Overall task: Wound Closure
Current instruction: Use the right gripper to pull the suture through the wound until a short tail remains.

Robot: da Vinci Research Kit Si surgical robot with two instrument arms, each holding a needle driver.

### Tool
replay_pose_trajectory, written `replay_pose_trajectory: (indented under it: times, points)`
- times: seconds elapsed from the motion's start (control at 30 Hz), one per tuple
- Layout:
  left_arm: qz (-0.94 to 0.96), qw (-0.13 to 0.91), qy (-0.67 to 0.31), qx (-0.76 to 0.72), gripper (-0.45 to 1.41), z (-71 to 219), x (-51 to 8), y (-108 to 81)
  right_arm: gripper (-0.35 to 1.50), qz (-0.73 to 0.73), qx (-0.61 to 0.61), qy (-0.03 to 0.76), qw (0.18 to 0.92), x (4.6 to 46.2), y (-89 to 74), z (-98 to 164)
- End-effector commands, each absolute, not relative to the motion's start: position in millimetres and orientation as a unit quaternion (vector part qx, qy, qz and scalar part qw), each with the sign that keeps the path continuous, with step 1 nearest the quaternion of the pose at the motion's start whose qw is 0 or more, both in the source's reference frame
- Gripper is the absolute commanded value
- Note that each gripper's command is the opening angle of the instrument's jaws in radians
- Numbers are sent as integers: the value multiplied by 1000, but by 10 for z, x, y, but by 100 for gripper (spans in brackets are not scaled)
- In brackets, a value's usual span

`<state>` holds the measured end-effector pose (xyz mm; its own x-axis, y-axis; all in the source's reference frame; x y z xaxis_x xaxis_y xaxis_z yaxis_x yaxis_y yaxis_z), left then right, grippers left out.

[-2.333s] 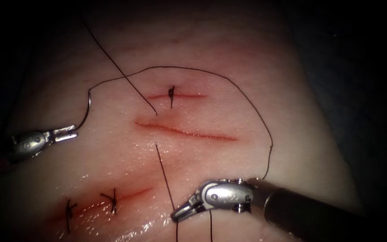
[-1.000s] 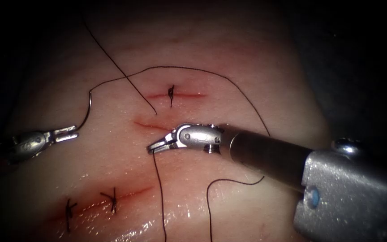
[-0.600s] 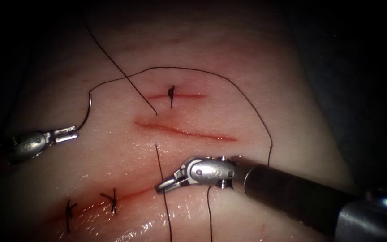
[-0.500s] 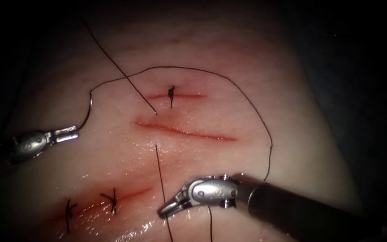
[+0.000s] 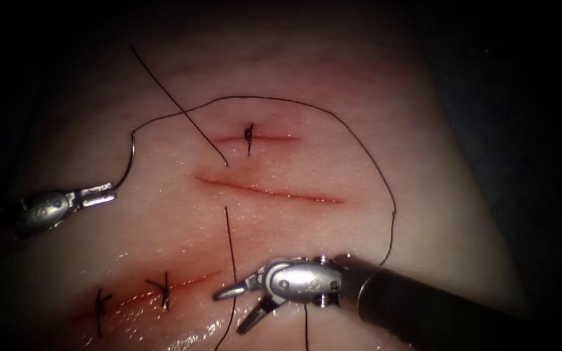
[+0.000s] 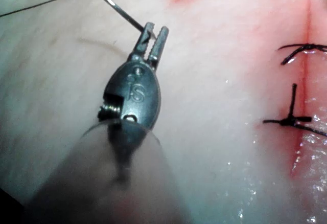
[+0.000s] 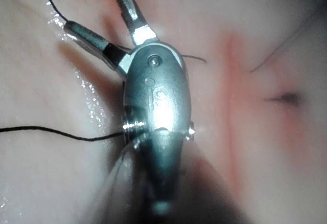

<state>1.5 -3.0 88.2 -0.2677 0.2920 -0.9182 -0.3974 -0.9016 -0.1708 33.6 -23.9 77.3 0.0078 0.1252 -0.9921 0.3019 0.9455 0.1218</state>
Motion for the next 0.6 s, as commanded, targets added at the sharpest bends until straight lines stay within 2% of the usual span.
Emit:
replay_pose_trajectory:
  times: [0.03,0.2,0.6]
  points:
    - [794,216,47,-566,-45,889,11,-28,148,-56,139,702,696,343,-214,789]
    - [794,218,45,-566,-45,889,11,-28,148,-32,121,699,704,341,-174,828]
    - [794,218,43,-566,-45,889,11,-25,138,-77,98,686,717,361,-158,895]
